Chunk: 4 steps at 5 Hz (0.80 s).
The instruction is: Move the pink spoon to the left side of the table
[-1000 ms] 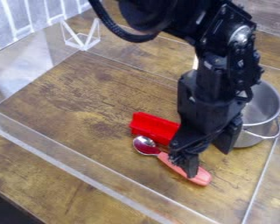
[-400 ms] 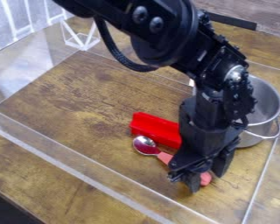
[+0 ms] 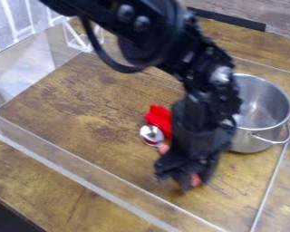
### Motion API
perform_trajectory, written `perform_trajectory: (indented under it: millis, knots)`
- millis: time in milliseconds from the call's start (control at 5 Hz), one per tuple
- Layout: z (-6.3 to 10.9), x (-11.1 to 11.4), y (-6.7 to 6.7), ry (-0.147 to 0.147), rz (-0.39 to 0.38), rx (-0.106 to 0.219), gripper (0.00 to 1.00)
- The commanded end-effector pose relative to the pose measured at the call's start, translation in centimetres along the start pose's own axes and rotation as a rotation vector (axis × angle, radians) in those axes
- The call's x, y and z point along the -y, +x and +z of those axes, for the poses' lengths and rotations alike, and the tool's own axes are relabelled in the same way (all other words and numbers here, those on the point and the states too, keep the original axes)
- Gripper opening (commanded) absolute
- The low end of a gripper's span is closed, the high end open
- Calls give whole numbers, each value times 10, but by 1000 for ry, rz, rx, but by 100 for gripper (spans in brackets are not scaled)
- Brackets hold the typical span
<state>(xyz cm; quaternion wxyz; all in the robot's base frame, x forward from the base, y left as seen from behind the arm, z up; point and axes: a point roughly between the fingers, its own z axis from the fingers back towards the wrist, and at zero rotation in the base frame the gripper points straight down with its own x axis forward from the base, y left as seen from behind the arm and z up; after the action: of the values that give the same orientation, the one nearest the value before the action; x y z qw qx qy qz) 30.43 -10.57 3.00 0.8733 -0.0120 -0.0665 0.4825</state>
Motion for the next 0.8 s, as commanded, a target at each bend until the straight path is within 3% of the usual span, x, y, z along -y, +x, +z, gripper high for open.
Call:
perform_trajectory:
  millis: [0,400,600]
  knots:
    - [40,3,24,-97,32,49,0]
    - [69,3,43,-88,97,91,0]
    - [82,5,62,-93,121,119,0]
